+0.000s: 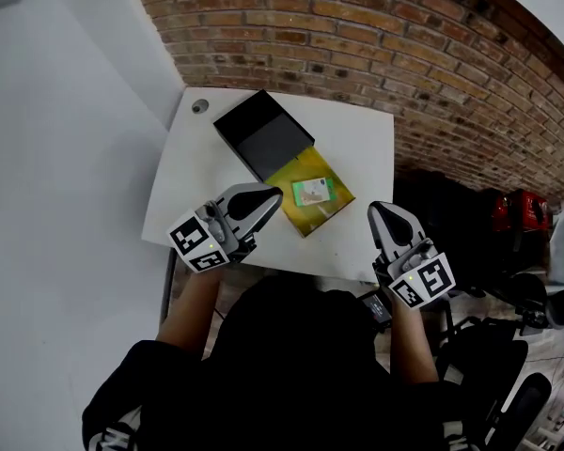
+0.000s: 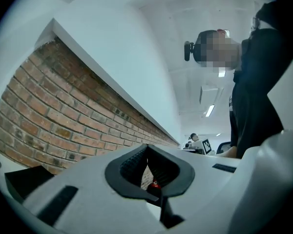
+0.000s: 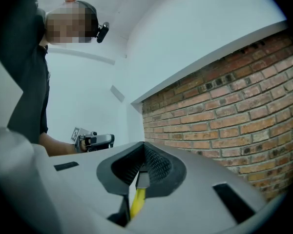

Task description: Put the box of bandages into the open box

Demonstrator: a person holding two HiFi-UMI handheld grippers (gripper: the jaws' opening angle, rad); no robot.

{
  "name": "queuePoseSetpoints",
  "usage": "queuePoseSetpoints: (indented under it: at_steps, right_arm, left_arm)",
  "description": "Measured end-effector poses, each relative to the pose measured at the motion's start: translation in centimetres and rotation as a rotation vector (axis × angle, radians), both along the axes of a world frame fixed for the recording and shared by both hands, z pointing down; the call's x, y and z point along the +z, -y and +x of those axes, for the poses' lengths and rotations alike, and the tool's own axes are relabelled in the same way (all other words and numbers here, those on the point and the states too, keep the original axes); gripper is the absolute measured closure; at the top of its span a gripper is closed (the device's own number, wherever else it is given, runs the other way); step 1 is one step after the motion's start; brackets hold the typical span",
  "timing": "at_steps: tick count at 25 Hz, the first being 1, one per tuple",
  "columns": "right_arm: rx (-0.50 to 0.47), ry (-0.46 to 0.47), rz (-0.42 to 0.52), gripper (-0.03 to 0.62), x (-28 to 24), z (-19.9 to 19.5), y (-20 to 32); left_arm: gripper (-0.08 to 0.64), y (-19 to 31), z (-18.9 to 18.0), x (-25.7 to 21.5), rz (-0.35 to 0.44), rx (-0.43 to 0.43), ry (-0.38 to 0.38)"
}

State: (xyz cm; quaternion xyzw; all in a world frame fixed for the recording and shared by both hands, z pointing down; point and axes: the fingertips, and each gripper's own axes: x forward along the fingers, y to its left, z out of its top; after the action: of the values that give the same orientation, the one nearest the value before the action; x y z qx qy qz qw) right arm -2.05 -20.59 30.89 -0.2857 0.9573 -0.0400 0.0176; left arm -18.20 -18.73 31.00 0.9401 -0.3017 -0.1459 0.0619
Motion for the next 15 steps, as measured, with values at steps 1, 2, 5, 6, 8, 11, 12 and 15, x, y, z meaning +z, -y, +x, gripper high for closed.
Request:
queuePoseSetpoints:
  at_steps: [1, 2, 5, 6, 8, 11, 12, 15]
  right_arm:
    - [-0.009, 0.005, -0.002, 0.586, 0.0, 0.2, -0.4]
    - [-0.019, 0.006, 0.0, 0.586, 0.0, 0.4, -0.8]
    - [-0.053, 0.002, 0.014, 0.586, -0.5, 1.4, -2.3]
    - [-0.062, 0.002, 0.019, 0.586, -0.7, 2.0, -2.8]
    - [-0.077, -0.002, 0.026, 0.586, -0.9, 3.9, -4.3]
    - [-0.083, 0.0, 0.025, 0.586, -0.6, 6.9, -6.9]
    - [-0.084, 0.003, 0.021, 0.586, -0.3, 7.9, -7.8]
    - [-0.093, 0.01, 0.002, 0.586, 0.4, 10.6, -10.7]
  left_arm:
    - [0.545, -0.7, 0.5, -0.1, 0.002, -0.003, 0.016]
    - [0.545, -1.3, 0.9, -0.2, 0.003, -0.007, 0.028]
    - [0.545, -3.0, 2.0, -0.5, 0.002, -0.04, 0.043]
    - [0.545, -3.5, 2.5, -0.5, -0.002, -0.055, 0.044]
    - [0.545, -4.8, 4.1, -0.2, -0.015, -0.072, 0.039]
    - [0.545, -7.3, 7.1, 0.9, -0.042, -0.06, 0.021]
    - [0.545, -8.1, 8.2, 1.2, -0.048, -0.053, 0.017]
    - [0.545, -10.8, 11.7, 1.0, -0.045, -0.026, 0.016]
